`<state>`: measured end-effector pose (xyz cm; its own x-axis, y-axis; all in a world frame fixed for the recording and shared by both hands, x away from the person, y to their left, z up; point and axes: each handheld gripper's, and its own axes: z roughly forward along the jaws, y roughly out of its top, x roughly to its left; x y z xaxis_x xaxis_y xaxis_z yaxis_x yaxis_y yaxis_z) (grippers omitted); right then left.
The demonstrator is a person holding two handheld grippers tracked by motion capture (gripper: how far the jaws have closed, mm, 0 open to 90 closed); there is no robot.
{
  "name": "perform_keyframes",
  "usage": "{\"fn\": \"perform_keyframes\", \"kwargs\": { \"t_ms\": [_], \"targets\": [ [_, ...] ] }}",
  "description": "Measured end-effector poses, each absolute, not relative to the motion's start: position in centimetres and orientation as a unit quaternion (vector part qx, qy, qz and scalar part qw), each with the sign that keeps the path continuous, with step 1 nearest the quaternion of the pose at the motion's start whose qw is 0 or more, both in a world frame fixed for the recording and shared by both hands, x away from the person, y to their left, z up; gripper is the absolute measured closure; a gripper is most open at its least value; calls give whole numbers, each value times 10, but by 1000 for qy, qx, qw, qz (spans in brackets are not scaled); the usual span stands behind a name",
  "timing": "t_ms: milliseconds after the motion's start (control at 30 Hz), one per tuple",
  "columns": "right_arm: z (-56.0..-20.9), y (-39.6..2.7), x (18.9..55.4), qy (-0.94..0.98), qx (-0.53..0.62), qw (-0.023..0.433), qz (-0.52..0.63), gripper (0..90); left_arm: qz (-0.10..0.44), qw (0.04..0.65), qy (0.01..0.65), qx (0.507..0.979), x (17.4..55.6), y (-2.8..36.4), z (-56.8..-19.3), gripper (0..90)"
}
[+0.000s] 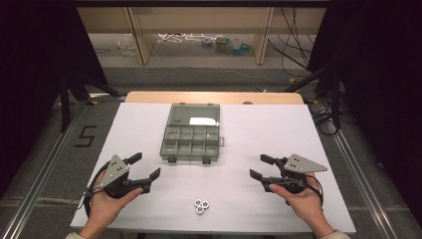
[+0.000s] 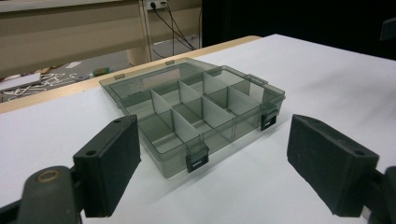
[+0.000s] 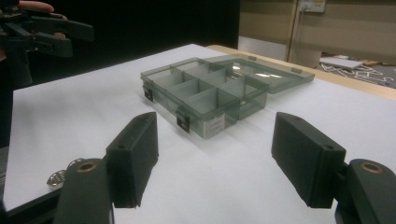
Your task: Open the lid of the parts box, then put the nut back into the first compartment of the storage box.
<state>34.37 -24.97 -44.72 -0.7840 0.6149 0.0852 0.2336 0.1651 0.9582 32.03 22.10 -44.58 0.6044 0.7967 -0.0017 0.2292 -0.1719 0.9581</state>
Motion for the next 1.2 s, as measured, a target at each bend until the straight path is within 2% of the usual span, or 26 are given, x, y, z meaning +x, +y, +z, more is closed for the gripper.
{"fn": "perform_keyframes", "kwargs": {
  "t_ms": [467,533,733,967,1100,1200],
  "targets": [
    [-444,-258,349,743,295,171,576,326,260,517,363,730,320,223,-446,215],
    [-444,-258,349,742,294,174,577,326,256,490,365,749,322,222,-443,236],
    [-442,-260,349,744,294,175,574,323,218,459,336,793,327,212,-433,234],
    [-443,-260,347,746,294,178,571,319,166,361,246,884,335,181,-424,251],
    [-444,-259,347,746,296,179,569,319,138,319,224,910,341,158,-431,273],
    [-444,-258,347,745,296,182,570,318,113,267,178,940,342,141,-435,268]
  ]
}}
